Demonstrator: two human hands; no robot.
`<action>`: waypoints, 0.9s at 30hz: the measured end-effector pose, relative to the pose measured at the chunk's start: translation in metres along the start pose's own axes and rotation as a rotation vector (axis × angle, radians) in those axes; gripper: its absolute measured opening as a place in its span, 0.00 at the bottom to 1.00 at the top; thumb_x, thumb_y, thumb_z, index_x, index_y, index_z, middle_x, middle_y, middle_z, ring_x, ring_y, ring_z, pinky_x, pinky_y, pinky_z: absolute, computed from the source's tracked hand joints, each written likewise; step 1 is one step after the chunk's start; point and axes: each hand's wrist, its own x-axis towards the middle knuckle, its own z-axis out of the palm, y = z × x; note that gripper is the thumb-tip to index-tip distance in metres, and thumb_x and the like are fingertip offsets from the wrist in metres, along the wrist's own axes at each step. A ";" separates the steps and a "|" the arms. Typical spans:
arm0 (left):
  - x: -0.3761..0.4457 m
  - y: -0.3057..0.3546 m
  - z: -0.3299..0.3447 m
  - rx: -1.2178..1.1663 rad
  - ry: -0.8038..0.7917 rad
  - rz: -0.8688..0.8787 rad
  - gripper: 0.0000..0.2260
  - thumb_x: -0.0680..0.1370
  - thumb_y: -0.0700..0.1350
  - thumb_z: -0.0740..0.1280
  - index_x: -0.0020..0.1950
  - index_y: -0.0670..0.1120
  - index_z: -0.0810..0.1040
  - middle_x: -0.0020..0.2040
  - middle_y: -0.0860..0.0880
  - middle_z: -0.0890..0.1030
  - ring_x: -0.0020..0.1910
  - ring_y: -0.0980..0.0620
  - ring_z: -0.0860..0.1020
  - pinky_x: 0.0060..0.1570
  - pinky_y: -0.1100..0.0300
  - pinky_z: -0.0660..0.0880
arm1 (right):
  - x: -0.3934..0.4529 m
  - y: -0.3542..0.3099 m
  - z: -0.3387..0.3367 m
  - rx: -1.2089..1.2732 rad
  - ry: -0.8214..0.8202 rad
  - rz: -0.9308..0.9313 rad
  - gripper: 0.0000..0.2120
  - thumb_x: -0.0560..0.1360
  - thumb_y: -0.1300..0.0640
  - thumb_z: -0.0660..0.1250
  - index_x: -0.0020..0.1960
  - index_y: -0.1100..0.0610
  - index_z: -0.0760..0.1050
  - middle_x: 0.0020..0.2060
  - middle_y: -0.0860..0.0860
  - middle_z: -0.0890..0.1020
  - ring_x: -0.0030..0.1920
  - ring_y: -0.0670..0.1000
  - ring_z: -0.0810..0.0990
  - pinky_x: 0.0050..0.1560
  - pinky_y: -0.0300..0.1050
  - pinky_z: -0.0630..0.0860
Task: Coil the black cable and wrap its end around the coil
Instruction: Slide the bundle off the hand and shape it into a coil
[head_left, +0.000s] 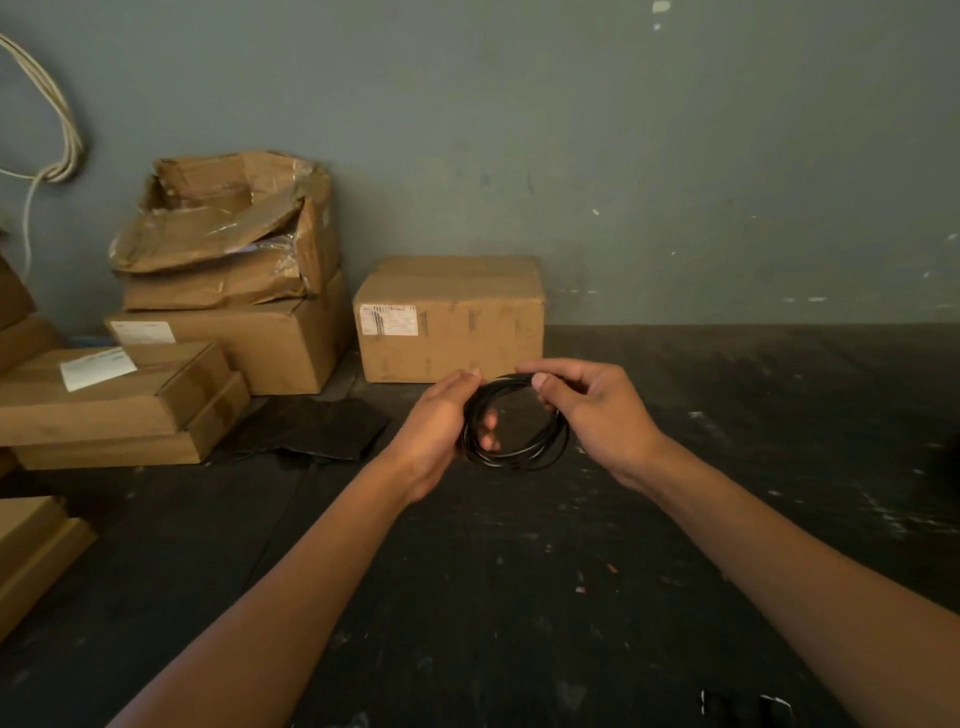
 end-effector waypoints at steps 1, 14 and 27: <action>0.000 0.003 0.000 0.111 -0.020 -0.007 0.17 0.85 0.53 0.55 0.55 0.41 0.76 0.31 0.49 0.76 0.28 0.53 0.74 0.44 0.50 0.75 | -0.002 0.000 0.001 -0.045 -0.031 -0.009 0.12 0.79 0.61 0.65 0.52 0.46 0.83 0.41 0.38 0.83 0.44 0.33 0.79 0.51 0.31 0.73; 0.003 -0.004 0.007 0.009 -0.192 -0.201 0.14 0.85 0.49 0.56 0.48 0.42 0.75 0.28 0.53 0.67 0.24 0.57 0.62 0.30 0.61 0.70 | -0.015 0.018 0.003 -0.226 -0.050 -0.079 0.14 0.81 0.62 0.61 0.64 0.57 0.78 0.45 0.43 0.81 0.40 0.31 0.75 0.48 0.25 0.70; -0.011 -0.076 0.045 0.170 -0.216 -0.399 0.17 0.82 0.55 0.60 0.37 0.48 0.70 0.25 0.55 0.62 0.21 0.57 0.58 0.21 0.64 0.58 | -0.075 0.079 -0.028 -0.320 -0.104 0.159 0.18 0.82 0.52 0.59 0.69 0.54 0.73 0.55 0.46 0.78 0.59 0.46 0.75 0.61 0.43 0.71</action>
